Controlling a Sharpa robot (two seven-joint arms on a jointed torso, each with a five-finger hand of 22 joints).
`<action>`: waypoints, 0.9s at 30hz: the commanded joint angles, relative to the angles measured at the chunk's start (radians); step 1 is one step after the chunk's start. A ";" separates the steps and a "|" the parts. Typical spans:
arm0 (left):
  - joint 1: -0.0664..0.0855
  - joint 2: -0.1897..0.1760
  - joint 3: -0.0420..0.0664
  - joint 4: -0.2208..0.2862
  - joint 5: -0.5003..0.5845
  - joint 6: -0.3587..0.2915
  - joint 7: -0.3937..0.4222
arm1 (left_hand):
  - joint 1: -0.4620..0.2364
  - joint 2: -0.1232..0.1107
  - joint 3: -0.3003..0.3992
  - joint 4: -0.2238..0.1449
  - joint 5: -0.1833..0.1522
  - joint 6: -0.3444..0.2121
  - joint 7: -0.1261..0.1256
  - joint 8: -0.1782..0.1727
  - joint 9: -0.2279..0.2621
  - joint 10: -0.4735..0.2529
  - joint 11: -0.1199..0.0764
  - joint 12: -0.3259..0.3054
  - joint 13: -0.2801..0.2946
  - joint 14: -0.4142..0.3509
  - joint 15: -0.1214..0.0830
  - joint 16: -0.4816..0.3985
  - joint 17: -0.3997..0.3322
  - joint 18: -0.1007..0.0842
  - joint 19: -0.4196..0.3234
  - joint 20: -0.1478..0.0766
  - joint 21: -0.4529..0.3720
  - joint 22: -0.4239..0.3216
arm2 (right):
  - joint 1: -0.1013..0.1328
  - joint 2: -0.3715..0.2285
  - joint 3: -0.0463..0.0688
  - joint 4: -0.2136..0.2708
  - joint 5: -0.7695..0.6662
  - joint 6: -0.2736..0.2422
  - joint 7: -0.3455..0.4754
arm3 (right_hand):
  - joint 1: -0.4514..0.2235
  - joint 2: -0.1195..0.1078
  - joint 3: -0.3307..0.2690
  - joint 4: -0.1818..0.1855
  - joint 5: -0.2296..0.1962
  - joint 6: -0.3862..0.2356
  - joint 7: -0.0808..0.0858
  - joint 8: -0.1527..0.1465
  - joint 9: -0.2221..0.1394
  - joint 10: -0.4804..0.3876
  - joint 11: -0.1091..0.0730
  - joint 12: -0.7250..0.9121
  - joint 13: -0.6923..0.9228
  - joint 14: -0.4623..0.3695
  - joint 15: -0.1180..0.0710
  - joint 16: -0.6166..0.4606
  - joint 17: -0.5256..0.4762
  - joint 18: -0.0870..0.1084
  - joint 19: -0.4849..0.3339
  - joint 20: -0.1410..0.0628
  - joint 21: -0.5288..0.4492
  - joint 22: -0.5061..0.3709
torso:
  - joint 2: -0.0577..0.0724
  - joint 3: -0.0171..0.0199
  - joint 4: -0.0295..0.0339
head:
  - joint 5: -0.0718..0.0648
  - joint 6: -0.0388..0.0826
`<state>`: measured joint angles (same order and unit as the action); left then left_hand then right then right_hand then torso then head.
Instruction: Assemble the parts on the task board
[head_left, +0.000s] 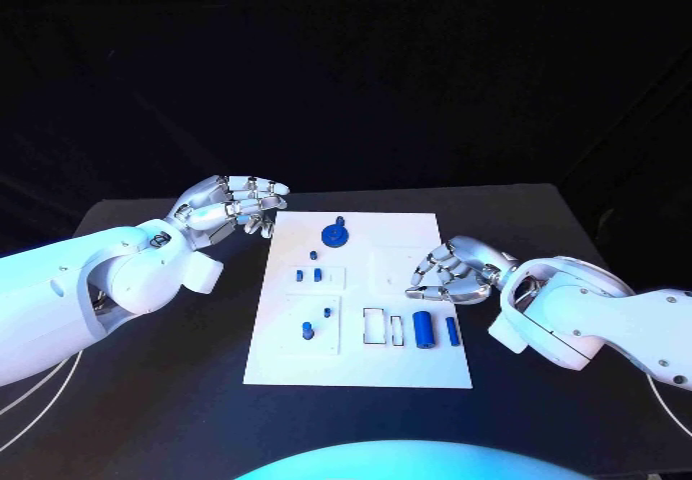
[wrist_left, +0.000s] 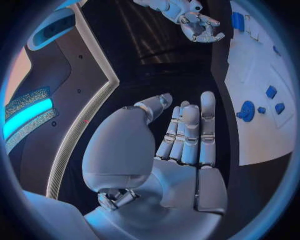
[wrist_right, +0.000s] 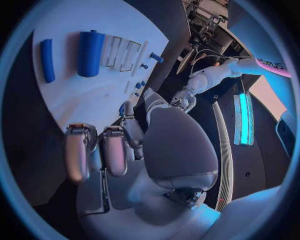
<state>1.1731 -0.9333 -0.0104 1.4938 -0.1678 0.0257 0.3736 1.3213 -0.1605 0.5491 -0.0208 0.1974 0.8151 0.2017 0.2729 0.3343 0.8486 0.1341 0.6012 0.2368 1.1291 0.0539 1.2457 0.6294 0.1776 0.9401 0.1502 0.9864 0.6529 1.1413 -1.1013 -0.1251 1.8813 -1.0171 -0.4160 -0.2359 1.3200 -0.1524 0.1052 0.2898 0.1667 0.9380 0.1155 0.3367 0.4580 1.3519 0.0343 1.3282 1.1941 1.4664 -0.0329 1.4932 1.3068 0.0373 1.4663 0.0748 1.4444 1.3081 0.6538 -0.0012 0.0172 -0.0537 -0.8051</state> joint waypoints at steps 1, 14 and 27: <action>-0.003 -0.002 0.001 0.009 0.004 0.011 0.008 | 0.009 0.002 -0.006 0.000 0.002 -0.005 0.000 0.006 0.001 -0.004 -0.001 0.006 0.001 -0.006 0.004 0.001 -0.001 0.008 0.006 0.001 -0.006 -0.002 | -0.004 -0.027 -0.003 0.015 -0.020 0.032 -0.083 | -0.036 0.004 -0.029 0.002 0.006 -0.004 -0.004 0.018 0.010 0.044 -0.001 0.061 0.095 0.074 -0.005 0.021 0.109 -0.013 0.065 -0.008 0.020 0.205 | -0.004 0.0014 -0.0026 | -0.009 -0.004; -0.008 -0.004 0.001 0.013 0.005 0.014 0.007 | 0.008 0.001 -0.007 0.002 0.002 -0.005 0.000 0.007 0.001 -0.005 -0.001 0.007 0.002 -0.006 0.004 0.001 -0.001 0.008 0.006 0.001 -0.006 -0.002 | -0.057 -0.050 -0.011 0.041 -0.214 0.048 -0.209 | -0.116 0.052 -0.194 0.005 0.008 -0.003 -0.011 0.060 0.028 0.205 -0.006 0.230 0.358 0.104 -0.006 0.078 0.264 -0.037 0.104 -0.009 0.126 0.263 | 0.000 -0.0009 0.0012 | -0.025 -0.010; -0.009 -0.004 0.001 0.012 0.005 0.014 0.007 | 0.007 0.001 -0.007 0.003 0.002 -0.006 0.000 0.008 0.001 -0.005 -0.001 0.007 0.002 -0.006 0.004 0.002 -0.001 0.007 0.006 0.001 -0.006 -0.002 | -0.079 -0.021 -0.012 0.021 -0.260 0.094 -0.309 | -0.136 0.060 -0.213 0.006 -0.002 0.008 -0.015 0.071 0.033 0.212 -0.009 0.236 0.368 0.104 -0.008 0.078 0.264 -0.037 0.104 -0.010 0.126 0.263 | 0.000 -0.0004 -0.0005 | -0.021 -0.014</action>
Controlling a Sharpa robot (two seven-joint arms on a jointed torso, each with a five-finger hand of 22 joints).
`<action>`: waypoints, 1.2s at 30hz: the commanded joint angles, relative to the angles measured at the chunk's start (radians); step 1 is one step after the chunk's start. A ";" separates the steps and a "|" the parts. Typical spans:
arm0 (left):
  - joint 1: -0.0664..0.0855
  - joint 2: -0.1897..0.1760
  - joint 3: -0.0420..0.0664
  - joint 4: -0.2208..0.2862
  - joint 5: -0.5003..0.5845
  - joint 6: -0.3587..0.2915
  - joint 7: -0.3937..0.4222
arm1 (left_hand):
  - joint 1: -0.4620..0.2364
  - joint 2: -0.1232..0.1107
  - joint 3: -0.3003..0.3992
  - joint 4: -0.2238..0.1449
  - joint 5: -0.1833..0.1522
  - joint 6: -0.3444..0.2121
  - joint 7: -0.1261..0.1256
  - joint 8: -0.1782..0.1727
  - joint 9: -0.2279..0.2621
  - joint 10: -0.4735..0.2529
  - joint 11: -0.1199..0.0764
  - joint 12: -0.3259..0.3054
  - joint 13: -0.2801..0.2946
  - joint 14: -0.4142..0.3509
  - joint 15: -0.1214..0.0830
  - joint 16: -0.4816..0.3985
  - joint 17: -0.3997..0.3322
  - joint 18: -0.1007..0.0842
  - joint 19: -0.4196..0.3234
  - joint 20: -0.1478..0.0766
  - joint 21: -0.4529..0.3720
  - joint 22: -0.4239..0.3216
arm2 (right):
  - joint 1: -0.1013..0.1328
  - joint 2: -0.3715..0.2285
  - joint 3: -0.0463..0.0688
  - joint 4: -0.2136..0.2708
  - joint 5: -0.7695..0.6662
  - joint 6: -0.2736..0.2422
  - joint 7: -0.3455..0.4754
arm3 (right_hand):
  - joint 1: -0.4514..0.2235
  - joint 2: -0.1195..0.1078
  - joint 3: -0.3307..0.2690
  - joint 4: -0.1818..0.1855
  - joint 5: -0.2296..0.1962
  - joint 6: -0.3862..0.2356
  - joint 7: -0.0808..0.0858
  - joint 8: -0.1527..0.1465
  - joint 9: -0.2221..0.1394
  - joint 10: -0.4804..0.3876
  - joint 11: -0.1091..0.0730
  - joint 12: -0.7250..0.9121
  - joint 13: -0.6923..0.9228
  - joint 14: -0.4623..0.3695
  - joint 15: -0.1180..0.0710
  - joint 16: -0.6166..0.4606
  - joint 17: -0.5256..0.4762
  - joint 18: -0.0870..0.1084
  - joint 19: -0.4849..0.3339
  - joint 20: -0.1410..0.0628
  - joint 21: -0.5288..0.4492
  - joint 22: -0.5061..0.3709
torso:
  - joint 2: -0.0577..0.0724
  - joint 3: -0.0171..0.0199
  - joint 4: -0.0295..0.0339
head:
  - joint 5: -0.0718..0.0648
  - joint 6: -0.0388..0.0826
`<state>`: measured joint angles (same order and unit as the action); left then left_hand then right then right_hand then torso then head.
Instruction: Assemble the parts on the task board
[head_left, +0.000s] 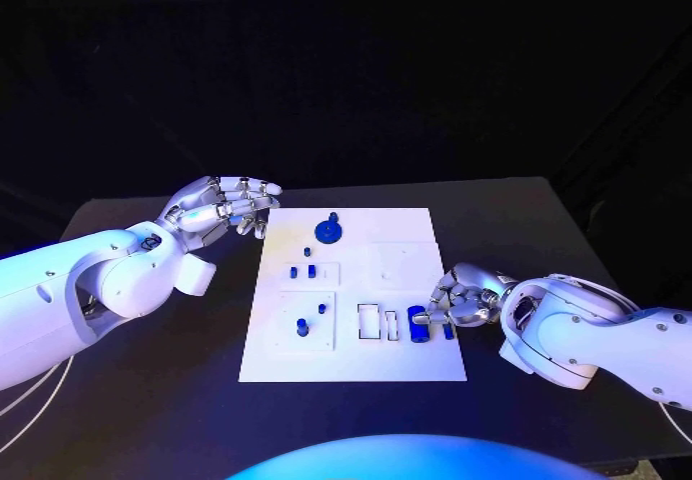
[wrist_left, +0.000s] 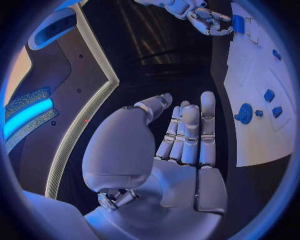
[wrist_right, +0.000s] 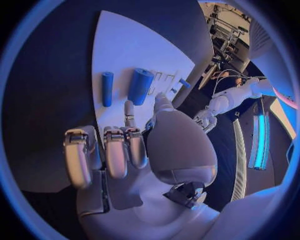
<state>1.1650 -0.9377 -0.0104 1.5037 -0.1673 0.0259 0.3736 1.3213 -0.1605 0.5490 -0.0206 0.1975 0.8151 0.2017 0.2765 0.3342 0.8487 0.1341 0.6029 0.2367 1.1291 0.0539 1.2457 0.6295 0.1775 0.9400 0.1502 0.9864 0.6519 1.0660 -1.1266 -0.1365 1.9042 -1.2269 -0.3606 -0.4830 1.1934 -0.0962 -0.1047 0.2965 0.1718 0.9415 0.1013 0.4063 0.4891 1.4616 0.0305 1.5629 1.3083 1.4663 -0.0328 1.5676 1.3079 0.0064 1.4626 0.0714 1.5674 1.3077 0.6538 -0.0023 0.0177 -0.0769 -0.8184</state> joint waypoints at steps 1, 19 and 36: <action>0.000 0.000 0.001 0.002 0.004 0.014 0.007 | 0.007 0.001 -0.007 0.002 0.002 -0.006 0.000 0.004 0.001 -0.005 -0.001 0.006 0.002 -0.006 0.004 0.002 -0.001 0.008 0.006 0.001 -0.006 -0.001 | -0.006 0.008 0.000 -0.003 -0.053 0.040 -0.068 | -0.011 0.005 -0.004 -0.001 -0.008 0.006 -0.001 0.003 0.002 0.101 -0.006 0.000 0.252 0.104 -0.008 0.003 0.263 -0.006 0.108 -0.007 0.003 0.263 | 0.000 0.0009 -0.0010 | 0.002 -0.001; -0.001 -0.002 0.001 0.003 0.012 0.026 -0.002 | -0.031 0.003 -0.026 0.039 -0.004 -0.014 0.001 0.010 0.001 -0.017 0.002 0.011 0.002 -0.007 0.008 0.004 -0.002 0.007 0.005 0.006 -0.018 -0.009 | -0.041 0.071 0.000 -0.053 -0.083 0.036 -0.127 | -0.030 0.006 -0.017 0.000 -0.037 0.024 -0.010 0.020 0.011 0.095 -0.013 -0.006 0.245 0.104 -0.014 0.003 0.263 -0.006 0.108 -0.012 0.003 0.263 | -0.001 -0.0001 0.0013 | 0.008 -0.001; -0.001 -0.005 0.001 0.003 0.013 0.028 -0.007 | -0.031 0.004 -0.025 0.041 -0.003 -0.015 0.001 0.011 0.001 -0.018 0.001 0.012 0.002 -0.007 0.008 0.005 -0.001 0.007 0.005 0.006 -0.019 -0.010 | -0.046 0.077 0.000 -0.037 -0.043 -0.060 -0.111 | 0.122 0.064 0.043 -0.005 0.069 0.037 -0.020 0.027 0.013 0.097 -0.023 -0.006 0.248 0.104 -0.023 0.003 0.263 -0.006 0.108 -0.020 0.003 0.263 | -0.001 0.0015 -0.0016 | 0.014 0.002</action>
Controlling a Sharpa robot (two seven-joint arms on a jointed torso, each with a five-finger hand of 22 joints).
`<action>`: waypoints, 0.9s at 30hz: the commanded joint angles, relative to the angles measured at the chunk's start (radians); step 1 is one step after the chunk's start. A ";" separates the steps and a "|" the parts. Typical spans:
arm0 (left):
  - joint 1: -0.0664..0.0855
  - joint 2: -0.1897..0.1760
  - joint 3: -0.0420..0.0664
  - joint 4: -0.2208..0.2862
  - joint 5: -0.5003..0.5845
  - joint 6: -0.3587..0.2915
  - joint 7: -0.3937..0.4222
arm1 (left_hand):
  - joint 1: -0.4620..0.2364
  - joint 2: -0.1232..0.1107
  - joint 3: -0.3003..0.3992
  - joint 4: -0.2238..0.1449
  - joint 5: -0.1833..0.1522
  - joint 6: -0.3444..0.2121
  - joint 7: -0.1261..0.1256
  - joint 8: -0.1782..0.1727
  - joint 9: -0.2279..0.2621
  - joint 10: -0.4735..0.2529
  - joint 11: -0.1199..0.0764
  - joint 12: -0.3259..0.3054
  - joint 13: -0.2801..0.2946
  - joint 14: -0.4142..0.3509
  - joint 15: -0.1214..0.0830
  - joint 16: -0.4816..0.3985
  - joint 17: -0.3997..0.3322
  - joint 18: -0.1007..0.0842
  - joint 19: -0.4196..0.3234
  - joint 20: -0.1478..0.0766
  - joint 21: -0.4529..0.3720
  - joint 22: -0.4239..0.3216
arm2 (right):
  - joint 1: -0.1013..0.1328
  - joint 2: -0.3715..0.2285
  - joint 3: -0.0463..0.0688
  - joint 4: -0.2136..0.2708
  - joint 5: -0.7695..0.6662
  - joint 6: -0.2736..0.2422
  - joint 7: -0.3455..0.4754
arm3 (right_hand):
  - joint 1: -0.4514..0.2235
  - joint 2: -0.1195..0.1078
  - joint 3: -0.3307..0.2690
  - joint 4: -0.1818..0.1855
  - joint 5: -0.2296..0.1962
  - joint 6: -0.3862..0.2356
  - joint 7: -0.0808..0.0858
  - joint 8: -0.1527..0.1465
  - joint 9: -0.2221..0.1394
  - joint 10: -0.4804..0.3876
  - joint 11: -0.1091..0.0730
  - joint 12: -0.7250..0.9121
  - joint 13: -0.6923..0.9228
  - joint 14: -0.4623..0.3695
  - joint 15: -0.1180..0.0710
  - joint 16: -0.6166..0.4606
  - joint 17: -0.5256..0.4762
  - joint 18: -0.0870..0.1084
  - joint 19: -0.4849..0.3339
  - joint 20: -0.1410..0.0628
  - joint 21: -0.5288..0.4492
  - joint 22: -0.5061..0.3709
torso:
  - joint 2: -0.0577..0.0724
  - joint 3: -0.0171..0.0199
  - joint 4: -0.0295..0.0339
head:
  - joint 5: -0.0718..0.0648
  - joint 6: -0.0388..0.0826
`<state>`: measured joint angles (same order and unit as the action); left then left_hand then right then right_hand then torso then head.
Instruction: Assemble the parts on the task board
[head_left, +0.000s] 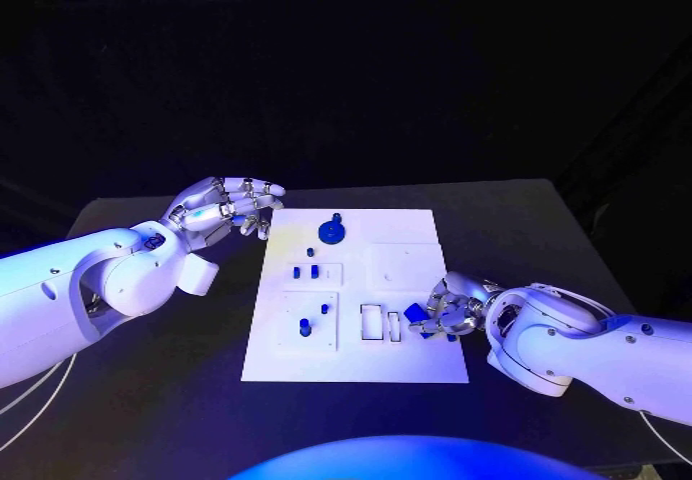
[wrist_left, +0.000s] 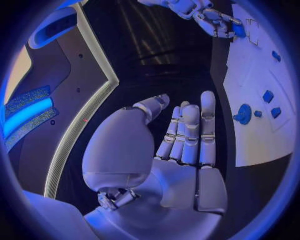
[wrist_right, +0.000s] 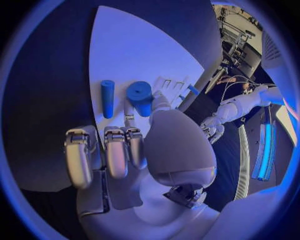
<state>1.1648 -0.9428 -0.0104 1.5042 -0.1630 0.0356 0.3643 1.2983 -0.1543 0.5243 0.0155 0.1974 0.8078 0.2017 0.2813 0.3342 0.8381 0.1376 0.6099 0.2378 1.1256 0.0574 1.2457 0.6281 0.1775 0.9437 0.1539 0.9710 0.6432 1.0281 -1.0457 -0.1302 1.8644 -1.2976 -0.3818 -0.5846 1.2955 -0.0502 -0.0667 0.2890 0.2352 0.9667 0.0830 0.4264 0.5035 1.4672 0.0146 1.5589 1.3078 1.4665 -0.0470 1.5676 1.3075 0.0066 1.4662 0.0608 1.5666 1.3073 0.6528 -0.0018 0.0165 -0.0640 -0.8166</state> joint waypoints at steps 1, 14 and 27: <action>0.000 0.001 0.001 0.002 0.009 0.019 0.001 | -0.008 -0.002 -0.001 0.005 -0.003 -0.008 0.001 0.006 0.001 -0.007 -0.002 0.005 0.001 -0.004 0.004 0.005 0.001 0.007 0.002 0.003 -0.003 -0.001 | -0.008 -0.007 -0.006 0.010 0.040 -0.052 -0.003 | 0.017 0.021 0.006 0.003 0.008 0.015 -0.003 0.007 -0.002 0.093 -0.008 0.000 0.250 0.104 -0.009 0.003 0.263 -0.007 0.105 -0.009 0.004 0.264 | 0.000 0.0011 -0.0004 | 0.002 0.001; 0.000 0.007 0.001 -0.001 0.009 0.021 -0.001 | -0.005 -0.001 0.000 0.004 -0.002 -0.008 0.000 0.006 0.001 -0.008 -0.003 0.005 0.001 -0.004 0.004 0.005 0.001 0.008 0.002 0.003 -0.004 -0.002 | 0.043 -0.003 -0.004 0.067 0.119 -0.075 0.040 | 0.008 0.040 0.020 0.002 0.037 0.039 -0.016 0.011 -0.004 0.100 -0.019 0.008 0.259 0.104 -0.019 0.003 0.263 -0.007 0.105 -0.017 0.004 0.264 | 0.001 0.0013 0.0007 | 0.006 0.004; 0.000 0.009 0.000 -0.002 0.009 0.026 -0.003 | -0.003 -0.001 0.001 0.003 -0.001 -0.008 0.000 0.007 0.002 -0.009 -0.003 0.006 0.001 -0.004 0.003 0.005 0.000 0.008 0.002 0.002 -0.005 -0.002 | 0.044 0.070 -0.004 0.055 0.124 -0.022 0.035 | -0.020 0.034 0.013 0.005 0.034 0.044 -0.015 0.010 -0.007 0.101 -0.019 0.008 0.259 0.104 -0.020 0.003 0.263 -0.007 0.105 -0.020 0.004 0.264 | 0.001 0.0004 0.0006 | 0.011 -0.002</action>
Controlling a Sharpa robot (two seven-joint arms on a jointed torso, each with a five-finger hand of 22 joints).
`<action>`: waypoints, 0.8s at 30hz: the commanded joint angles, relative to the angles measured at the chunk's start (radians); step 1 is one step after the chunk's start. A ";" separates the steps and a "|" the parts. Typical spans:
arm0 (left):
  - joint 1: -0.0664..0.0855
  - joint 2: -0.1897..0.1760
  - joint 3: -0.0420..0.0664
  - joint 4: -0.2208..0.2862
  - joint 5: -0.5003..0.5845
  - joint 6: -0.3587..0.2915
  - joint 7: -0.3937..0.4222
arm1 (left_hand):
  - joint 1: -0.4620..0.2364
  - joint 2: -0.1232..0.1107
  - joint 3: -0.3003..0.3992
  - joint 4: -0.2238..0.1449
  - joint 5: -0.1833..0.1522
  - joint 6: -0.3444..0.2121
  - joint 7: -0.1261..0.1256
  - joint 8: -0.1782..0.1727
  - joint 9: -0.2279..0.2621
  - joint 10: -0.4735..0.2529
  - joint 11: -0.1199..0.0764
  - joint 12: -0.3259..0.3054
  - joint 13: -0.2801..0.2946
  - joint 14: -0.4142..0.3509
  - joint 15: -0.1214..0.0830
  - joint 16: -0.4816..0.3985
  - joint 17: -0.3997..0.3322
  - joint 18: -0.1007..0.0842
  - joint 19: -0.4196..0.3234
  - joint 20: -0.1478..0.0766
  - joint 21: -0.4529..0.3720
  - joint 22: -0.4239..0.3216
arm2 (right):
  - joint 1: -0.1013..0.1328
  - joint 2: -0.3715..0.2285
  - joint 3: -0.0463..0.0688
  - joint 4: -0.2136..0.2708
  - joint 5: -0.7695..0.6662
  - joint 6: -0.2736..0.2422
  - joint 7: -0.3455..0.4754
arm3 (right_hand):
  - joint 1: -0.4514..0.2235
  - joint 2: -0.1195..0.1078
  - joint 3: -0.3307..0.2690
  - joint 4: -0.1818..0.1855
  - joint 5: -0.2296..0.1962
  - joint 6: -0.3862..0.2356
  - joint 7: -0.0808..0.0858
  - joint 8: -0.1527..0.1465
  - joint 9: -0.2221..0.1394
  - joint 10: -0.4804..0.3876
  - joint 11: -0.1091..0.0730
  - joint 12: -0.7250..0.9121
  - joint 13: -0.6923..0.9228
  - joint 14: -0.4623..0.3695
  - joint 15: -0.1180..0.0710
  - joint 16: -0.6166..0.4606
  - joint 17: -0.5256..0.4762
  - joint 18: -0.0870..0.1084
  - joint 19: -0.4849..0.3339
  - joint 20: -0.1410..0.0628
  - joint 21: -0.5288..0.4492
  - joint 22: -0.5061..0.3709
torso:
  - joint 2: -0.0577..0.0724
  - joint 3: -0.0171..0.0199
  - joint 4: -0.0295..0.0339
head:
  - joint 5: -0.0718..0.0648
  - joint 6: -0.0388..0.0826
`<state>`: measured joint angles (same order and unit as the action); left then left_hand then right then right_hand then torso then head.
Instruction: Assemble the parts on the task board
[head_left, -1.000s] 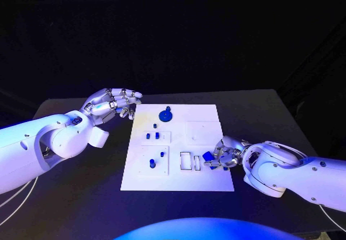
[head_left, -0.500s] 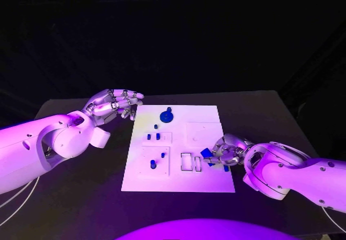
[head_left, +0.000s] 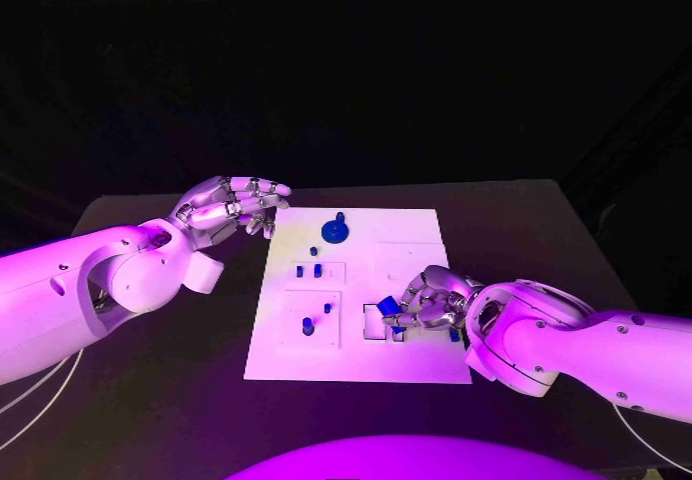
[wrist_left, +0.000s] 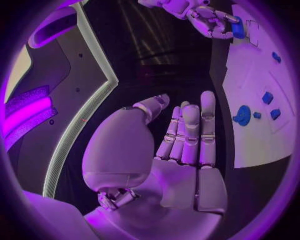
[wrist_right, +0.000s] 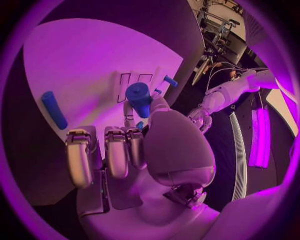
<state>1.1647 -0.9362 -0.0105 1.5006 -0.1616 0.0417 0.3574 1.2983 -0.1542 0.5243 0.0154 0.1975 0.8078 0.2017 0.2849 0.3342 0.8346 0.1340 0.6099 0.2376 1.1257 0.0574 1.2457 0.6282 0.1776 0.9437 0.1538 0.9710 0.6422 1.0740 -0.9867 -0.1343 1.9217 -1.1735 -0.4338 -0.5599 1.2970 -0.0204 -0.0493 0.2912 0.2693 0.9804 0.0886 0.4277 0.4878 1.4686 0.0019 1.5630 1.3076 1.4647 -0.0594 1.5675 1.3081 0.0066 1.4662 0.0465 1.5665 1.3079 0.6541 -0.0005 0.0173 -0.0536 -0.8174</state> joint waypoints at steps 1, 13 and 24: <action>0.000 0.003 0.001 0.002 0.008 0.020 0.004 | -0.003 -0.001 0.001 0.003 -0.001 -0.008 0.000 0.004 0.002 -0.005 0.000 0.006 0.002 -0.004 0.004 0.005 0.000 0.008 0.002 0.003 -0.005 -0.001 | -0.002 0.017 0.000 -0.005 -0.007 0.031 0.008 | -0.027 0.004 -0.005 0.002 -0.003 0.032 -0.021 0.009 0.008 0.099 -0.007 0.004 0.259 0.106 -0.008 0.003 0.263 -0.007 0.105 -0.006 0.004 0.263 | 0.001 -0.0012 -0.0003 | 0.000 -0.002; 0.000 0.002 0.001 0.004 0.008 0.022 0.001 | -0.003 -0.001 0.001 0.003 -0.001 -0.008 0.000 0.004 0.002 -0.005 0.000 0.006 0.002 -0.004 0.004 0.005 0.000 0.008 0.002 0.003 -0.005 -0.001 | -0.006 0.067 0.000 -0.047 -0.053 0.089 -0.026 | -0.076 0.005 -0.019 0.002 -0.035 0.041 -0.023 0.013 0.009 0.099 -0.008 0.004 0.260 0.106 -0.009 0.003 0.263 -0.007 0.105 -0.007 0.004 0.263 | 0.001 -0.0016 0.0004 | 0.003 -0.005; 0.000 -0.001 0.001 0.004 0.007 0.025 -0.002 | -0.001 0.000 0.002 0.003 -0.001 -0.006 -0.001 0.006 0.002 -0.006 0.000 0.007 0.002 -0.004 0.003 0.005 0.000 0.008 0.003 0.002 -0.006 -0.002 | -0.010 0.090 0.000 -0.064 -0.086 0.113 -0.049 | -0.134 0.014 -0.037 0.003 -0.084 0.043 -0.025 0.020 0.014 0.099 -0.010 0.003 0.259 0.106 -0.011 0.003 0.263 -0.007 0.105 -0.008 0.004 0.263 | 0.000 -0.0014 -0.0013 | 0.005 -0.009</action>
<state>1.1646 -0.9385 -0.0105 1.5018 -0.1609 0.0477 0.3517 1.2984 -0.1542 0.5243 0.0154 0.1974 0.8079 0.2017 0.2848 0.3357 0.8346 0.1340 0.6098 0.2386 1.1257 0.0574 1.2457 0.6283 0.1775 0.9436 0.1538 0.9710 0.6409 1.0655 -0.8970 -0.1336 1.8591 -1.2295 -0.3560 -0.5934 1.1759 -0.0055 -0.0801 0.2939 0.1912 1.0109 0.0718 0.4456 0.5019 1.4650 -0.0016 1.5629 1.3074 1.4684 -0.0630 1.5675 1.3078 0.0066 1.4662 0.0466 1.5664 1.3075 0.6541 -0.0014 0.0165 -0.0486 -0.8259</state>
